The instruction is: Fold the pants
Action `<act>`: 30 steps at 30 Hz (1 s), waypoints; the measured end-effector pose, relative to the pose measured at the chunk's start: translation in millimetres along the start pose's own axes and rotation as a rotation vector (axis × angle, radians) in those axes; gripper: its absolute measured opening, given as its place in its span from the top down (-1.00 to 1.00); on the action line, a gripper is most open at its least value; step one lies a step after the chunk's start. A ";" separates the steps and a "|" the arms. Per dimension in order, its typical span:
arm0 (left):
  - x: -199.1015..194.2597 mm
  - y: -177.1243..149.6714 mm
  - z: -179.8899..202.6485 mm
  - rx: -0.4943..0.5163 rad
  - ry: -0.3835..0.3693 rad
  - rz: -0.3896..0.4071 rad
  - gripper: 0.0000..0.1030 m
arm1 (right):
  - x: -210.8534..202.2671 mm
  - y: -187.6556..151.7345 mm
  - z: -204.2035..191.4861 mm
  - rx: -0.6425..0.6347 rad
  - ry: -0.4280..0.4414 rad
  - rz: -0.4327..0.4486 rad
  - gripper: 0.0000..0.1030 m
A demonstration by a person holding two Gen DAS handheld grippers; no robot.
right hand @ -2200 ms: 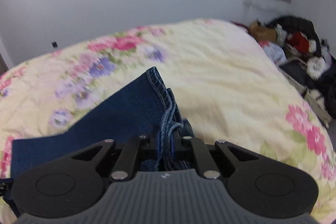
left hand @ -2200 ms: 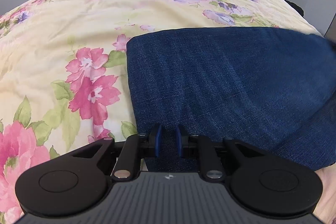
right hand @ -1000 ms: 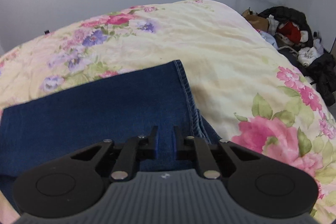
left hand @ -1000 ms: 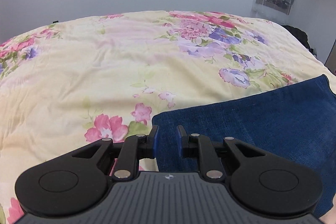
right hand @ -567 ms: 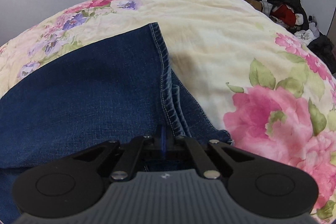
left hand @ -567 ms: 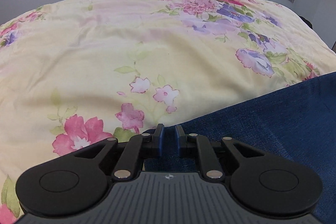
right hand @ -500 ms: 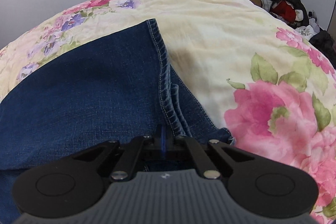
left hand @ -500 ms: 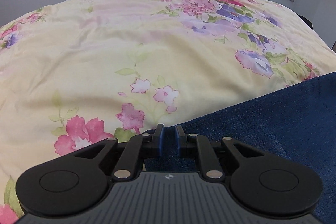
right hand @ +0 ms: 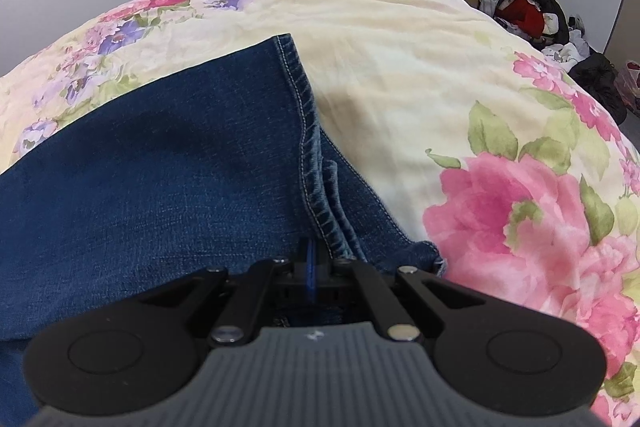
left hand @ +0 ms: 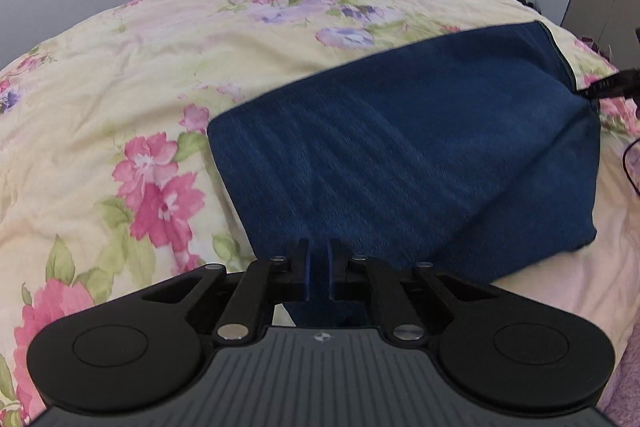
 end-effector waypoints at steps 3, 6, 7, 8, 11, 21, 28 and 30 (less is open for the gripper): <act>11.0 -16.1 4.3 0.008 0.001 -0.055 0.89 | 1.1 1.2 1.2 0.020 0.009 -0.004 1.00; 19.5 -29.8 7.7 0.026 0.010 -0.098 0.89 | 1.8 -0.2 0.7 0.015 0.010 0.004 1.00; 20.4 -30.4 8.4 0.031 0.016 -0.101 0.89 | 2.0 -1.2 0.8 0.015 0.011 0.006 1.00; 21.2 -29.9 8.0 0.025 0.018 -0.109 0.89 | 2.4 -1.9 1.3 0.013 0.012 0.009 1.00; 19.8 -25.4 7.4 0.024 0.024 -0.131 0.89 | 1.9 -3.2 1.9 0.010 0.011 0.009 1.00; -16.9 10.6 -3.5 -0.090 0.023 0.004 0.74 | -64.9 11.0 19.1 0.199 0.201 0.108 0.09; -8.7 41.9 5.9 -0.215 -0.044 0.097 0.58 | -51.3 -21.7 55.8 0.466 0.344 0.033 -0.17; -3.0 51.3 16.7 -0.201 -0.060 0.107 0.54 | -36.6 -31.6 63.0 0.531 0.372 0.022 -0.17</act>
Point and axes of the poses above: each gripper's, at about its wrist camera, not at the fingertips, and x roughly the way its jaws point, z to its right, y to its top, the point moved 7 cm from there along x, roughly the way its jaws point, and after that the axes turned 4 degrees about -z, right-handed, at the moved point
